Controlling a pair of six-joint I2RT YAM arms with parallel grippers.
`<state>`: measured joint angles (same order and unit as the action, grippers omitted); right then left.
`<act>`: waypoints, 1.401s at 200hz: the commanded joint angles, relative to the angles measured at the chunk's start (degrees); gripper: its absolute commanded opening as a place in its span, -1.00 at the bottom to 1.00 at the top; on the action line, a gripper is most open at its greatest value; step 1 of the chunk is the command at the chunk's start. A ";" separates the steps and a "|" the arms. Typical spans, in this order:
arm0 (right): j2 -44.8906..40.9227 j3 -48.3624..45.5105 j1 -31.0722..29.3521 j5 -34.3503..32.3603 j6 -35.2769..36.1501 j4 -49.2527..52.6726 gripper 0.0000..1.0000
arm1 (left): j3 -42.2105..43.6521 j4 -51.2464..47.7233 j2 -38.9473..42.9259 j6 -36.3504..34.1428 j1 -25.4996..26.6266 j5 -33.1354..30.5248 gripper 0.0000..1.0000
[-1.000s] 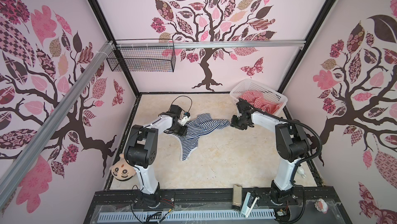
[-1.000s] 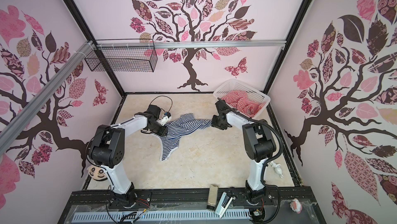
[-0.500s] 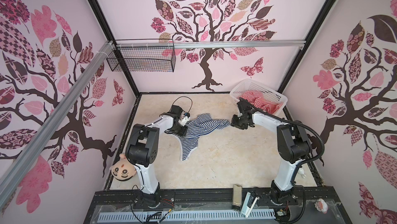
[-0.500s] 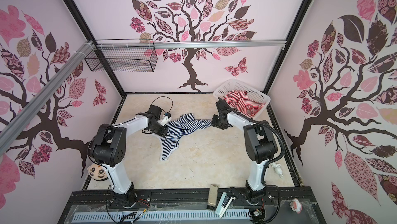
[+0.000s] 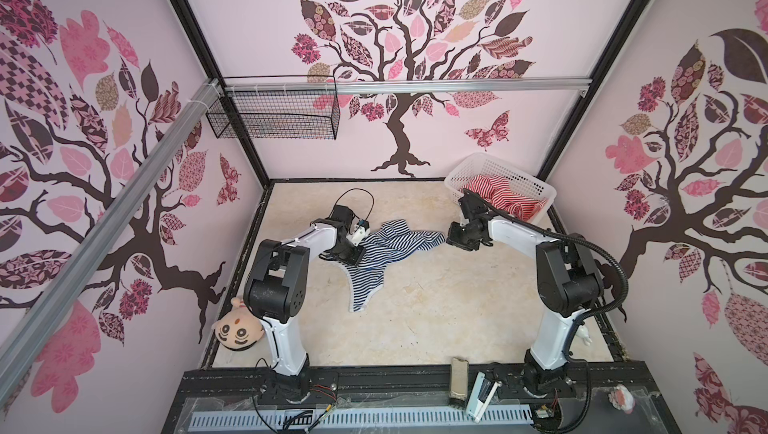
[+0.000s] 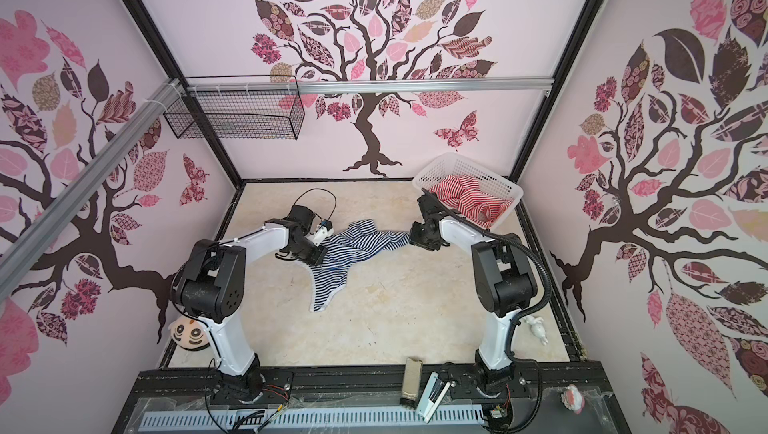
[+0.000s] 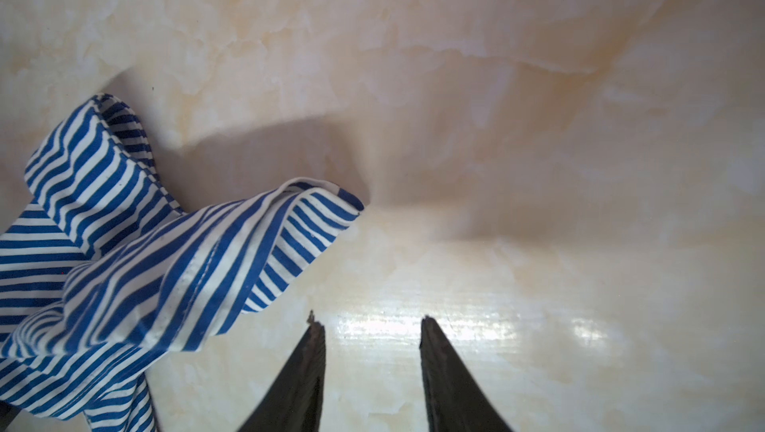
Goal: Fold and stack the tank tops
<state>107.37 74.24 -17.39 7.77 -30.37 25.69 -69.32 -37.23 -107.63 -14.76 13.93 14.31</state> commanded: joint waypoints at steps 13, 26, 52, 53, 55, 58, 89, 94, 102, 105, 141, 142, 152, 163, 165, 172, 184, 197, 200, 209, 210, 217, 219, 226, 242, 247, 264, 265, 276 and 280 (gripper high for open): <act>-3.88 -0.83 0.42 -0.01 0.49 1.20 -0.15 | 0.34 -4.00 6.67 0.55 -0.89 0.73 -1.00; -4.01 -0.93 0.51 -0.04 0.58 1.07 -0.15 | 1.29 -5.41 10.74 0.86 -2.46 1.04 -1.00; -3.02 -0.78 0.51 1.05 0.39 -0.06 -0.12 | 2.62 -9.47 18.34 1.13 -7.86 3.10 -1.00; -2.95 -0.77 0.56 1.08 0.35 -0.13 -0.12 | 2.70 -9.59 18.60 1.09 -8.08 3.14 -1.00; -2.71 -0.72 0.55 1.23 0.26 -0.30 -0.12 | 2.88 -9.85 19.19 1.06 -8.47 3.17 -1.00; -2.46 -0.56 0.58 1.66 0.11 -0.56 -0.12 | 3.14 -10.11 20.05 0.91 -8.91 3.30 -1.00; 0.91 0.04 0.53 8.45 -2.18 -4.12 -0.12 | 6.61 -11.50 27.13 0.26 -11.92 2.15 -1.00; 1.29 -0.05 0.44 9.09 -2.67 -4.76 -0.12 | 7.14 -11.54 27.88 0.15 -12.18 1.92 -1.00; 1.74 -0.14 0.36 9.43 -3.17 -5.27 -0.12 | 7.97 -11.38 28.84 0.24 -12.42 1.50 -1.00; 1.92 -0.14 0.34 9.41 -3.27 -5.30 -0.12 | 8.21 -11.23 29.18 0.25 -12.48 1.40 -1.00; 1.02 -1.94 -1.65 6.21 -2.19 -3.15 -0.13 | 10.06 -9.89 29.96 0.78 -12.88 0.29 -1.00; 0.92 -1.96 -1.76 5.86 -2.08 -2.99 -0.13 | 10.07 -9.89 29.95 0.83 -12.88 0.29 -1.00; 0.01 -3.11 -2.99 2.77 -0.89 -1.94 -0.13 | 10.18 -9.72 29.49 0.86 -12.88 0.04 -1.00; -0.84 -4.63 -3.69 2.38 -0.23 -1.01 -0.14 | 10.39 -9.45 29.03 0.95 -12.88 -0.44 -1.00; -1.00 -4.98 -3.72 2.46 -0.18 -1.00 -0.15 | 10.38 -9.37 29.01 1.01 -12.88 -0.67 -1.00; -1.72 -6.50 -3.96 2.52 -0.12 -1.29 -0.16 | 10.50 -8.93 28.89 1.37 -13.03 -1.25 -1.00; -3.41 -9.01 -4.47 1.84 0.19 -1.52 -0.16 | 10.78 -8.19 28.98 1.76 -13.44 -1.48 -1.00; -5.66 -12.03 -4.99 0.92 0.66 -2.06 -0.17 | 10.63 -8.13 28.89 1.74 -13.49 -1.14 -1.00; -6.11 -12.75 -5.06 0.74 0.73 -2.19 -0.17 | 10.62 -8.22 28.89 1.77 -13.49 -1.06 -1.00; -7.09 -14.44 -5.03 0.47 0.92 -2.80 -0.18 | 10.56 -8.18 28.88 1.81 -13.49 -0.82 -1.00; -7.13 -14.59 -5.07 0.44 0.92 -2.82 -0.18 | 10.58 -8.15 28.84 1.83 -13.49 -0.80 -1.00; -7.35 -15.23 -5.14 0.33 1.14 -3.01 -0.19 | 10.50 -8.11 28.73 1.89 -13.49 -0.70 -1.00; -7.31 -15.32 -5.05 0.38 1.29 -3.02 -0.19 | 10.45 -8.05 28.71 1.90 -13.49 -0.69 -1.00; -7.04 -15.48 -5.07 0.33 1.46 -3.02 -0.20 | 10.50 -8.01 28.56 1.98 -13.49 -0.61 -1.00; -5.93 -14.89 -5.18 0.70 1.47 -3.00 -0.26 | 10.17 -8.02 28.06 2.10 -13.49 -0.47 -1.00; -5.66 -14.71 -5.15 0.67 1.44 -3.12 -0.27 | 10.08 -7.93 27.93 2.07 -13.49 -0.51 -1.00; -4.58 -13.70 -5.13 0.51 1.37 -3.46 -0.31 | 10.13 -7.60 27.83 2.28 -13.51 -0.68 -1.00; -4.47 -13.56 -5.17 0.50 1.37 -3.41 -0.31 | 10.10 -7.60 27.87 2.28 -13.50 -0.68 -1.00; -3.41 -12.61 -5.16 0.15 1.46 -3.19 -0.32 | 10.22 -7.51 27.83 2.30 -13.58 -0.59 -1.00; -3.05 -12.33 -5.19 0.18 1.50 -3.27 -0.32 | 10.30 -7.50 27.87 2.33 -13.58 -0.59 -1.00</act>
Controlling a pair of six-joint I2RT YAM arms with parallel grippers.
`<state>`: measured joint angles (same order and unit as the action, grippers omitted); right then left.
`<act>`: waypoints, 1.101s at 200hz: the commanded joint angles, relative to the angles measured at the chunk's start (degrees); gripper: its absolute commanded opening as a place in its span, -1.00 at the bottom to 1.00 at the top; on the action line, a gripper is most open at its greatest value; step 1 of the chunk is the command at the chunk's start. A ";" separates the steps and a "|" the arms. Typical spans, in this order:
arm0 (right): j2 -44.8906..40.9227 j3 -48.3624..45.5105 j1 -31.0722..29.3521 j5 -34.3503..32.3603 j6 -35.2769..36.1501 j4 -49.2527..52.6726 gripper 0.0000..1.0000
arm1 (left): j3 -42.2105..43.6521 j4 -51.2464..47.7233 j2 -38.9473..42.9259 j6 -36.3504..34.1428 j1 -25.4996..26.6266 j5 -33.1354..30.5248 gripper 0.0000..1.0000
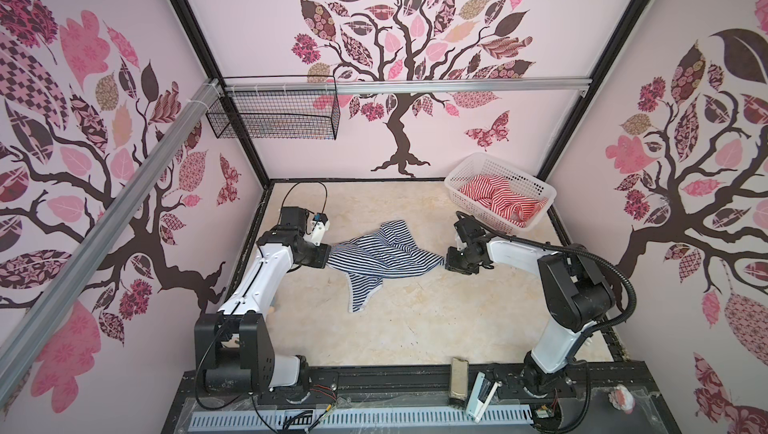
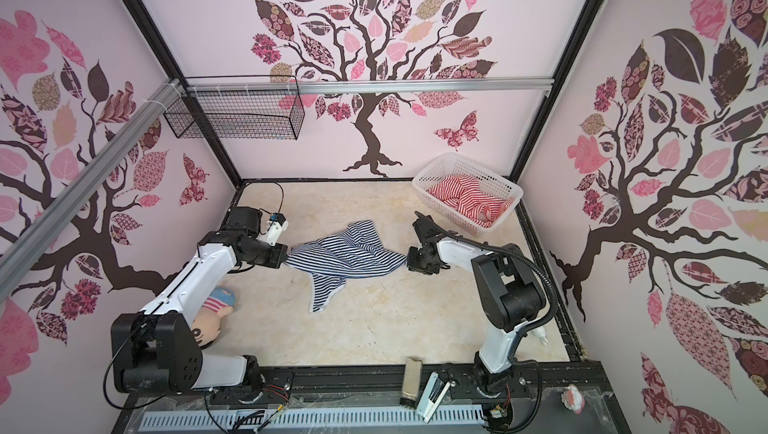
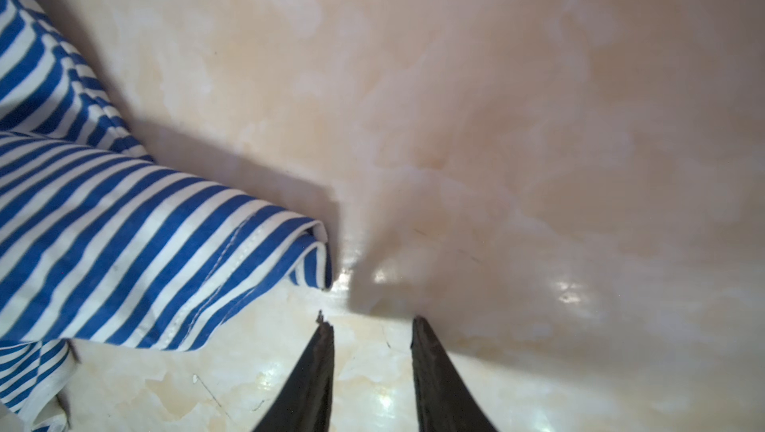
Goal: Fold and stack the tank tops
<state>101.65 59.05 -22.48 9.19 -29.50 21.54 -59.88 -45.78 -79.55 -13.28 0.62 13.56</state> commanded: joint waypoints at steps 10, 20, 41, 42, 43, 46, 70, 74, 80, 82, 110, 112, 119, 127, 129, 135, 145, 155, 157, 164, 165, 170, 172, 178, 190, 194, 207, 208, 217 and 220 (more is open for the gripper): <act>3.64 3.65 -0.06 -1.06 0.68 1.05 -0.33 | 0.90 1.17 -0.31 0.81 -0.27 0.15 -1.00; 4.18 4.21 -0.05 -0.59 0.68 0.97 -0.34 | 1.08 1.34 -0.43 0.74 -0.27 -0.02 -1.00; 4.57 4.52 -0.21 0.27 0.27 0.26 -0.35 | 1.53 1.57 -0.39 0.56 -0.36 -0.20 -1.00; 4.55 4.60 -0.25 0.24 0.25 0.26 -0.35 | 1.52 1.57 -0.37 0.55 -0.40 -0.20 -1.00; 4.58 4.59 -0.27 0.23 0.24 0.26 -0.35 | 1.52 1.57 -0.36 0.54 -0.43 -0.20 -1.00; 4.62 4.74 -0.27 0.22 0.23 0.26 -0.36 | 1.59 1.69 -0.35 0.53 -0.44 -0.25 -1.00; 5.58 5.35 -0.57 -0.02 0.70 0.73 -0.42 | 1.84 1.92 -0.21 0.58 -0.70 -0.20 -1.00; 5.75 5.46 -0.77 -0.10 0.90 0.78 -0.44 | 1.83 1.84 -0.25 0.55 -0.73 -0.20 -1.00; 5.97 5.44 -1.02 -0.34 1.29 0.91 -0.47 | 1.80 1.91 -0.19 0.55 -0.86 -0.20 -1.00; 6.05 5.46 -1.13 -0.39 1.46 0.88 -0.48 | 1.79 1.92 -0.11 0.54 -0.88 -0.14 -1.00; 7.67 7.00 -2.78 -0.57 3.20 2.25 -0.49 | 1.71 2.11 -0.03 0.61 -1.33 0.06 -1.00; 7.77 7.14 -3.00 -0.62 3.30 2.32 -0.49 | 1.70 2.15 0.00 0.62 -1.33 0.06 -1.00; 7.93 7.46 -3.47 -0.94 3.46 2.57 -0.48 | 1.61 2.26 -0.16 0.60 -1.33 0.06 -1.00; 8.04 7.76 -3.87 -1.53 3.57 2.84 -0.47 | 1.61 2.23 -0.30 0.62 -1.39 0.15 -1.00; 8.15 7.86 -4.02 -1.65 3.61 2.88 -0.47 | 1.61 2.22 -0.33 0.64 -1.41 0.15 -1.00; 8.33 8.08 -4.13 -2.04 3.66 3.18 -0.46 | 1.59 2.27 -0.34 0.71 -1.44 0.26 -1.00; 8.63 8.12 -4.22 -2.79 3.78 3.57 -0.46 | 1.60 2.23 -0.34 0.75 -1.41 0.41 -1.00; 8.94 8.10 -4.23 -3.88 3.98 3.91 -0.47 | 1.61 2.36 -0.34 0.89 -1.50 0.59 -1.00; 8.97 8.08 -4.26 -4.09 4.07 4.01 -0.47 | 1.61 2.36 -0.34 0.89 -1.50 0.59 -1.00; 9.26 8.19 -4.37 -4.98 4.33 4.50 -0.50 | 1.59 2.36 -0.25 0.89 -1.51 0.59 -1.00; 9.26 8.19 -4.39 -5.11 4.34 4.53 -0.51 | 1.55 2.36 -0.25 0.93 -1.50 0.59 -1.00; 9.43 8.16 -4.41 -5.67 4.52 4.75 -0.55 | 1.51 2.33 -0.23 0.89 -1.50 0.59 -1.00; 9.49 8.18 -4.44 -5.83 4.60 4.87 -0.56 | 1.58 2.42 -0.18 0.95 -1.50 0.59 -1.00; 9.61 8.03 -4.51 -6.17 4.77 5.05 -0.60 | 1.52 2.44 -0.31 0.89 -1.50 0.59 -1.00; 9.52 7.64 -4.52 -6.03 5.04 4.92 -0.71 | 1.52 2.54 -0.43 0.82 -1.50 0.50 -1.00; 9.44 7.60 -4.55 -5.94 5.14 4.84 -0.74 | 1.43 2.62 -0.50 0.80 -1.56 0.50 -1.00; 9.12 7.57 -4.53 -5.85 5.40 4.83 -0.87 | 1.34 2.79 -0.77 0.95 -1.59 0.53 -1.00; 9.11 7.57 -4.56 -5.89 5.45 4.83 -0.89 | 1.39 2.84 -0.78 0.96 -1.59 0.56 -1.00; 8.86 7.82 -4.52 -6.29 5.67 5.02 -0.99 | 1.17 3.00 -1.17 1.19 -1.59 0.59 -1.00; 8.71 8.02 -4.60 -6.49 5.74 5.14 -1.00 | 1.02 3.03 -1.22 1.29 -1.59 0.59 -1.00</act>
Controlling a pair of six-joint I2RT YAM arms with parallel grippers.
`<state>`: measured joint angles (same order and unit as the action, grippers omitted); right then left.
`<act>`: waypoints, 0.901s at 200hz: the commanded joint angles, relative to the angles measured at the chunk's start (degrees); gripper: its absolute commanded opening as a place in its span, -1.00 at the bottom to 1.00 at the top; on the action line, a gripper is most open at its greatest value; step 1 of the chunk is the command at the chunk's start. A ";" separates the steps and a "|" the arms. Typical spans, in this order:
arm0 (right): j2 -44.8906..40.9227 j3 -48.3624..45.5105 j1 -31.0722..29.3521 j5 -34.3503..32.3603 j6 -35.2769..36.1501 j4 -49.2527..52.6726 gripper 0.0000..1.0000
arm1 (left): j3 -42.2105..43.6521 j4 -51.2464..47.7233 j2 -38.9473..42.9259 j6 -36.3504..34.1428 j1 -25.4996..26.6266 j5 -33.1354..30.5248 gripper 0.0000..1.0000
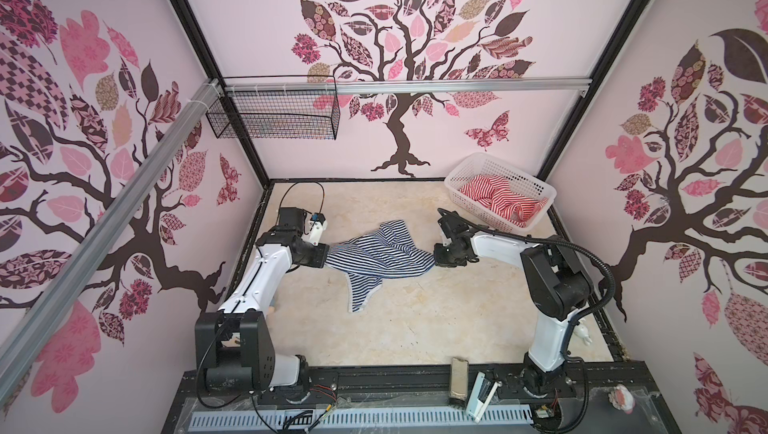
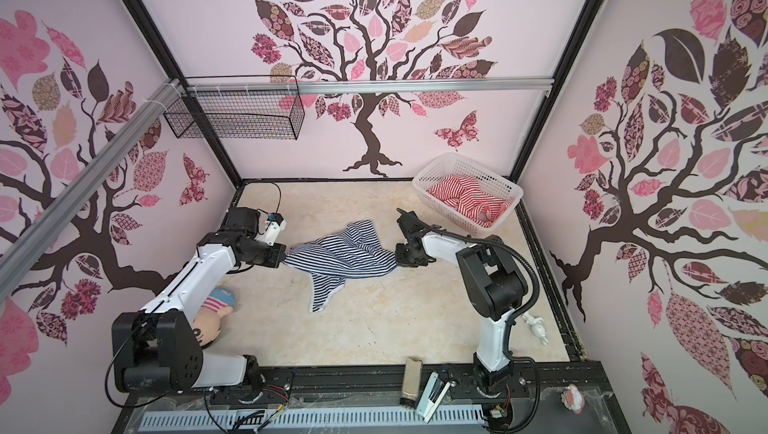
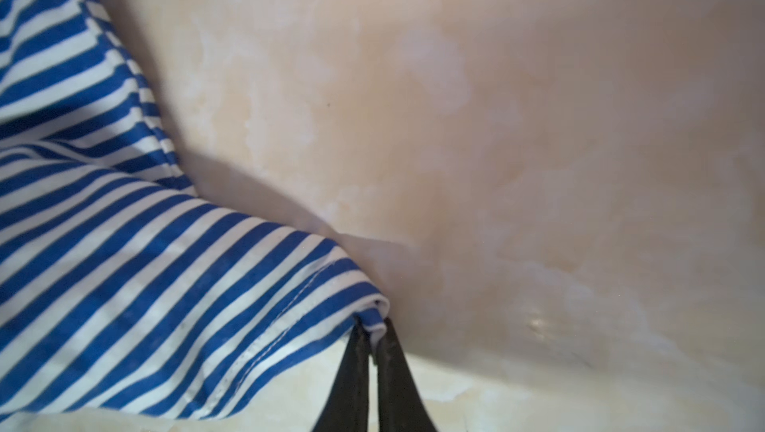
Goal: Fold and stack the tank tops
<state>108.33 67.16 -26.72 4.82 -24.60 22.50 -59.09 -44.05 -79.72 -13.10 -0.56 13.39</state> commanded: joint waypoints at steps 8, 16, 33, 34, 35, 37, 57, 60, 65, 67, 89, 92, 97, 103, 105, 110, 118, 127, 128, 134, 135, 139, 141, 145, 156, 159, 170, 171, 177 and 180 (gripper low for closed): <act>1.44 0.36 -0.31 -2.75 0.94 4.46 -1.00 | -0.24 1.33 -1.50 1.25 -0.44 0.85 -1.00; 0.66 0.85 -0.36 -3.69 0.96 4.75 -1.00 | -0.87 1.34 -1.94 1.41 -0.41 0.94 -1.00; -2.04 2.82 -0.42 -6.62 0.96 6.36 -1.00 | -3.59 1.30 -2.99 1.75 -0.41 0.94 -1.00; -2.23 2.99 -0.39 -7.31 1.00 6.52 -1.00 | -3.85 1.23 -3.03 1.71 -0.41 0.94 -1.00; -2.37 3.16 -0.37 -7.60 1.02 6.64 -1.00 | -4.11 1.11 -3.09 1.74 -0.41 0.94 -1.00; -2.70 3.51 -0.35 -8.26 1.04 6.98 -1.00 | -4.63 0.93 -3.25 1.76 -0.41 0.89 -1.00; -7.56 8.87 -0.86 -17.46 1.53 11.99 -1.00 | -12.07 -2.22 -4.52 1.85 -0.41 0.76 -1.00; -7.99 9.44 -0.98 -18.53 1.56 12.55 -1.00 | -13.26 -2.79 -4.68 2.00 -0.43 0.76 -1.00; -9.05 10.87 -1.34 -21.17 1.70 13.82 -1.00 | -15.40 -3.63 -4.94 2.11 -0.49 1.05 -1.00; -9.63 11.79 -1.51 -22.56 1.89 14.59 -1.00 | -16.24 -3.99 -4.99 2.12 -0.50 1.14 -1.00; -13.00 18.47 -2.95 -33.27 2.92 20.06 -1.00 | -25.80 -6.85 -6.37 3.08 -0.89 1.85 -1.00; -13.43 19.35 -3.05 -34.53 3.04 20.75 -1.00 | -27.06 -7.27 -6.60 3.22 -0.98 1.82 -1.00; -13.93 20.73 -3.27 -36.67 3.19 21.81 -1.00 | -29.18 -7.87 -6.98 3.47 -1.09 1.73 -1.00; -14.54 22.00 -3.48 -38.77 3.44 22.84 -1.00 | -31.72 -8.50 -7.54 3.89 -1.24 1.78 -1.00; -14.88 22.62 -3.69 -39.84 3.64 23.26 -1.00 | -32.52 -8.72 -7.73 4.05 -1.28 1.81 -1.00; -15.40 23.56 -3.73 -40.97 4.04 23.80 -1.00 | -34.56 -9.29 -8.22 4.44 -1.42 1.86 -1.00; -16.43 25.11 -3.93 -43.09 4.42 24.82 -1.00 | -37.73 -10.30 -9.07 4.82 -1.46 1.98 -1.00; -17.73 26.63 -4.12 -44.74 5.00 25.67 -1.00 | -40.98 -11.59 -10.00 5.35 -1.47 2.34 -1.00; -17.85 26.81 -4.12 -44.86 5.04 25.71 -1.00 | -41.39 -11.76 -10.14 5.49 -1.51 2.38 -1.00; -18.86 27.68 -4.21 -45.51 5.25 26.11 -1.00 | -43.48 -12.58 -10.70 5.90 -1.54 2.60 -1.00; -19.04 27.81 -4.21 -45.56 5.30 26.19 -1.00 | -43.92 -12.83 -10.80 5.94 -1.55 2.60 -1.00; -19.74 28.43 -4.30 -45.93 5.35 26.54 -1.00 | -45.36 -13.43 -11.03 6.31 -1.55 2.76 -1.00; -20.16 28.74 -4.35 -46.12 5.37 26.67 -1.00 | -46.04 -13.67 -11.12 6.44 -1.55 2.84 -1.00; -20.95 29.24 -4.43 -46.41 5.44 26.98 -1.00 | -47.29 -14.18 -11.27 6.72 -1.55 3.02 -1.00; -23.68 30.26 -4.89 -46.79 5.59 27.13 -1.00 | -50.55 -15.44 -11.23 7.41 -1.55 3.29 -1.00; -24.55 30.38 -5.06 -46.89 5.57 27.05 -1.00 | -51.38 -15.72 -11.05 7.58 -1.55 3.31 -1.00; -27.92 30.81 -5.76 -46.73 5.87 26.35 -1.00 | -54.40 -16.64 -10.15 8.32 -1.55 3.64 -1.00; -28.22 30.87 -5.82 -46.69 5.92 26.27 -1.00 | -54.48 -16.70 -10.04 8.38 -1.55 3.65 -1.00; -30.10 31.13 -6.20 -46.25 6.04 25.93 -1.00 | -55.25 -16.92 -9.21 8.95 -1.55 3.81 -1.00; -31.02 31.27 -6.38 -45.91 6.13 25.73 -1.00 | -55.47 -16.94 -8.69 9.17 -1.55 3.79 -1.00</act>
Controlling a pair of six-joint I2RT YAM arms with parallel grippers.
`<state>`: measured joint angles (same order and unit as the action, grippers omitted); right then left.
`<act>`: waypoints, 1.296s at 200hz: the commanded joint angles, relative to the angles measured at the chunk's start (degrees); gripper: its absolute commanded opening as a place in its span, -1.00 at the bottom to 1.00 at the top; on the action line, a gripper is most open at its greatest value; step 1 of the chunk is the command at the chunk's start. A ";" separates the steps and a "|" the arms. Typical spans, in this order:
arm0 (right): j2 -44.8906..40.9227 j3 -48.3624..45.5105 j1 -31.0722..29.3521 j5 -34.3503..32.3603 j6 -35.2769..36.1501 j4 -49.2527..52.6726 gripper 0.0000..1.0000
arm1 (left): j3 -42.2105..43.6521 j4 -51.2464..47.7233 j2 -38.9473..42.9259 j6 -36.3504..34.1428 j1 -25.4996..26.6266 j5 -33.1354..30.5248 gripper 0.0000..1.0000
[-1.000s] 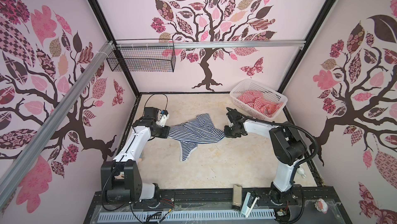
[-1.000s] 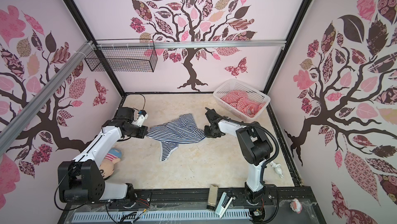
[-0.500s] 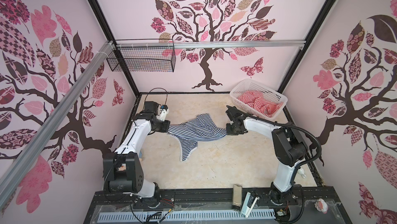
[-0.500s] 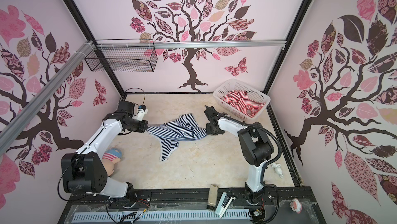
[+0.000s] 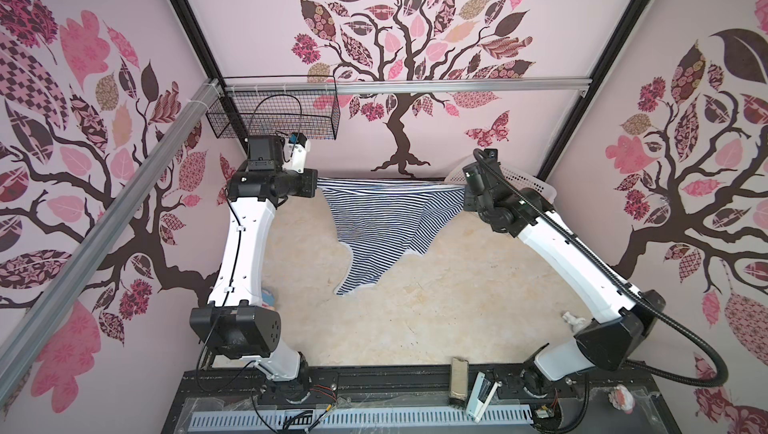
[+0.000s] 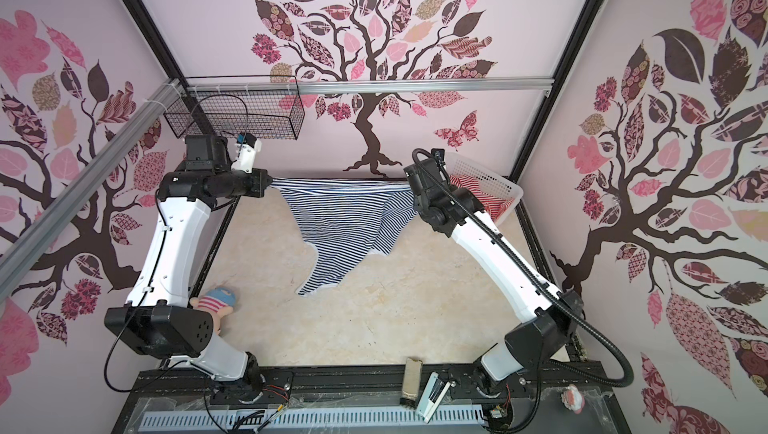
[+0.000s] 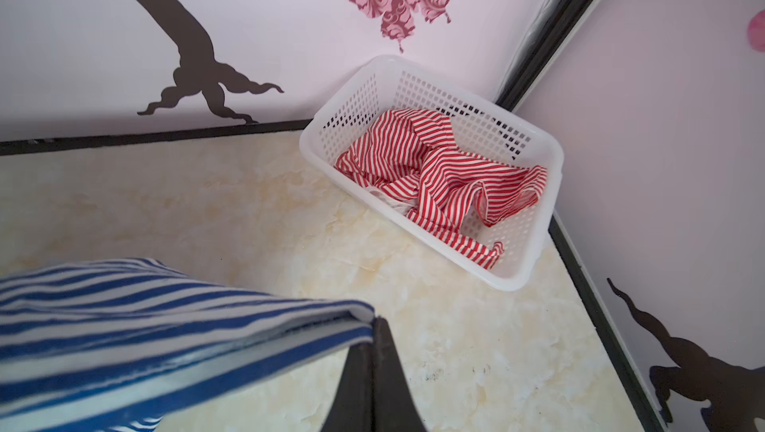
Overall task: Fold and stack the tank tops
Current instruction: 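Lift the tank top high with both grippers, stretching it between them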
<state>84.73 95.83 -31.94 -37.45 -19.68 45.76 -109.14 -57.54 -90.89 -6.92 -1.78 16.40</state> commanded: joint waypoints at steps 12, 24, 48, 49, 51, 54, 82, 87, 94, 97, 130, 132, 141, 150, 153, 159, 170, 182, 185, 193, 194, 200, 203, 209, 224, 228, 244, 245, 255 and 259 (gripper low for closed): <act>-10.95 3.81 -1.54 -1.42 0.92 2.63 -1.00 | -5.73 -3.37 4.80 4.11 -0.33 1.12 -1.00; -13.90 5.18 -1.63 1.64 0.72 3.16 -1.00 | -5.81 -3.37 7.21 5.13 -0.35 1.35 -1.00; -18.24 9.38 -1.63 9.62 0.08 5.98 -1.00 | -6.88 -4.80 11.78 6.75 -0.37 2.17 -1.00; -18.44 9.55 -1.63 10.00 0.04 6.09 -1.00 | -6.92 -4.88 12.01 6.75 -0.39 2.20 -1.00; -18.74 9.84 -1.67 10.79 0.07 6.23 -1.00 | -6.95 -4.98 12.39 6.88 -0.34 2.22 -1.00; -19.32 10.30 -1.65 11.86 0.00 6.47 -1.00 | -7.05 -5.10 13.01 7.00 -0.34 2.29 -1.00; -22.08 16.55 -1.64 20.67 -0.61 9.32 -1.00 | -7.86 -5.81 18.48 8.52 -0.40 2.84 -1.00; -22.11 18.13 -1.63 21.86 -0.69 10.02 -1.00 | -8.25 -5.98 19.10 8.88 -0.34 2.97 -1.00; -21.85 20.26 -1.65 23.42 -0.71 10.99 -1.00 | -9.18 -6.49 19.78 9.34 -0.34 3.16 -1.00; -21.74 21.10 -1.63 23.91 -0.71 11.36 -1.00 | -9.61 -6.73 19.95 9.57 -0.41 3.19 -1.00; -19.35 27.69 -1.63 26.55 -0.47 13.78 -1.00 | -16.18 -9.29 19.43 10.73 -0.41 3.90 -1.00; -19.21 27.82 -1.63 26.57 -0.45 13.82 -1.00 | -16.58 -9.38 19.32 10.77 -0.37 3.90 -1.00; -18.67 28.09 -1.63 26.55 -0.53 13.80 -1.00 | -17.85 -9.72 18.84 10.71 -0.37 3.75 -1.00; -18.09 27.78 -1.63 26.95 -0.62 13.57 -1.00 | -18.65 -9.82 18.50 10.61 -0.42 3.43 -1.00; -17.96 27.56 -1.63 27.11 -0.70 13.46 -1.00 | -18.77 -9.86 18.41 10.46 -0.39 3.26 -1.00; -17.77 27.20 -1.63 27.31 -0.91 13.26 -1.00 | -18.95 -9.86 18.23 10.27 -0.40 3.09 -1.00; -17.47 26.46 -1.63 28.15 -1.23 13.27 -1.00 | -19.09 -10.20 18.03 9.80 -0.39 3.02 -1.00; -17.86 24.50 -1.63 29.66 -1.32 12.31 -1.00 | -18.52 -10.43 18.20 9.40 -0.41 3.22 -1.00; -18.08 23.94 -1.63 29.96 -1.40 12.05 -1.00 | -18.15 -10.50 18.35 9.34 -0.39 3.34 -1.00; -18.73 22.19 -1.63 30.86 -1.50 11.32 -1.00 | -16.98 -10.66 18.85 9.06 -0.37 3.66 -1.00; -18.86 21.98 -1.63 30.99 -1.50 11.17 -1.00 | -16.81 -10.62 18.97 9.05 -0.35 3.69 -1.00; -19.37 20.43 -1.63 31.61 -1.53 10.37 -1.00 | -15.54 -10.52 19.52 8.73 -0.37 3.76 -1.00; -19.59 19.62 -1.64 31.91 -1.50 10.06 -1.00 | -14.84 -10.44 19.88 8.64 -0.41 3.68 -1.00; -19.82 18.31 -1.63 32.15 -1.51 9.65 -1.00 | -13.46 -10.26 20.32 8.32 -0.39 3.32 -1.00; -19.85 15.05 -1.63 33.21 -1.59 8.89 -1.00 | -10.35 -9.16 21.25 7.40 -0.42 1.50 -1.00; -19.75 14.18 -1.64 33.66 -1.58 8.61 -1.00 | -9.68 -8.83 21.36 7.02 -0.39 0.97 -1.00; -19.58 10.17 -1.63 35.57 -2.11 7.02 -1.00 | -6.92 -6.95 21.41 5.78 -0.40 -0.73 -1.00; -19.55 9.86 -1.63 35.77 -2.11 6.91 -1.00 | -6.72 -6.74 21.39 5.69 -0.41 -0.83 -1.00; -19.28 7.02 -1.65 36.40 -2.37 5.79 -1.00 | -4.43 -5.13 21.16 4.90 -0.41 -1.53 -1.00; -19.09 5.84 -1.65 36.24 -2.58 5.33 -1.00 | -3.38 -4.27 20.99 4.51 -0.42 -1.74 -1.00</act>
<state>65.95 105.97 -33.67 -3.86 -21.19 54.89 -116.55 -66.48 -69.95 0.23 -1.89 17.63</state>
